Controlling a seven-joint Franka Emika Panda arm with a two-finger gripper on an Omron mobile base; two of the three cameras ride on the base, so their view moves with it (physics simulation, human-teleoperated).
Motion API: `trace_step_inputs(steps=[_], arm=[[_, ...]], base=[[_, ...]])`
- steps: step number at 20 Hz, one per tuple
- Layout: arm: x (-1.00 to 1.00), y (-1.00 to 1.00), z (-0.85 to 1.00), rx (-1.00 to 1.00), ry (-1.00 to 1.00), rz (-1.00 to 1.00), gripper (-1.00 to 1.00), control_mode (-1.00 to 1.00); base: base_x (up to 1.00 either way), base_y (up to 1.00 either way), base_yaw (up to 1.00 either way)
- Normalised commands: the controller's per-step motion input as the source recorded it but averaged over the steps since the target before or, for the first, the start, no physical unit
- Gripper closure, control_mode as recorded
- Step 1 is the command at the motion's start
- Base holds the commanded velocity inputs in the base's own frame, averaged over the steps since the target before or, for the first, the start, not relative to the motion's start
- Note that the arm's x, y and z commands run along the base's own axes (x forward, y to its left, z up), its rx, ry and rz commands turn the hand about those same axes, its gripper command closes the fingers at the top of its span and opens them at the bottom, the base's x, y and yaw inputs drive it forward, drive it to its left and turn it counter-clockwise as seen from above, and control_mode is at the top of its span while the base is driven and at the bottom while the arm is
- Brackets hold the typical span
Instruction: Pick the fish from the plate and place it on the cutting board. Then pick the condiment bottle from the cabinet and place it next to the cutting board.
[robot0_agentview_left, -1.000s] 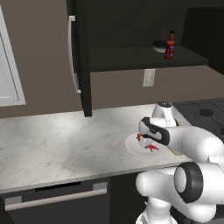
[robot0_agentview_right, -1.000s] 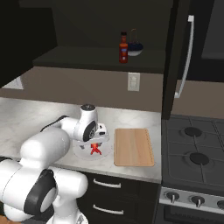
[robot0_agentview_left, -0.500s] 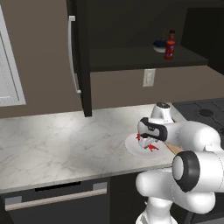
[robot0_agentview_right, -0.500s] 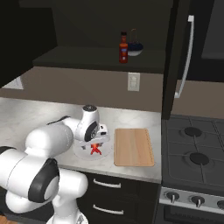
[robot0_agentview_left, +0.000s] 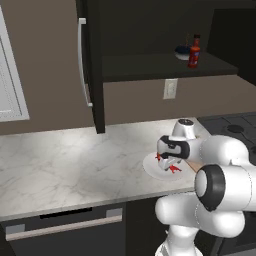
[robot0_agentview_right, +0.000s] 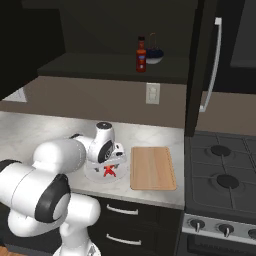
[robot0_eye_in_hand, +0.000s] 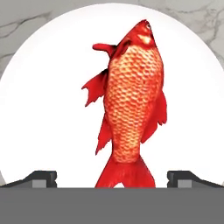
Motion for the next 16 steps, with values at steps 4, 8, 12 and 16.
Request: trace_step_inputs(steps=[4,8,12,16], arm=[[0.08,0.0,-0.1,0.0,0.0,0.0,-1.0,-1.0],[0.12,0.0,-0.1,0.0,0.0,0.0,-1.0,-1.0],[0.12,0.0,-0.1,0.0,0.0,0.0,-1.0,-1.0],[0.09,0.0,-0.11,0.0,0.0,0.0,-1.0,-1.0]], base=[[0.0,0.0,0.0],[0.0,0.0,0.0],[0.0,0.0,0.0],[0.0,0.0,0.0]])
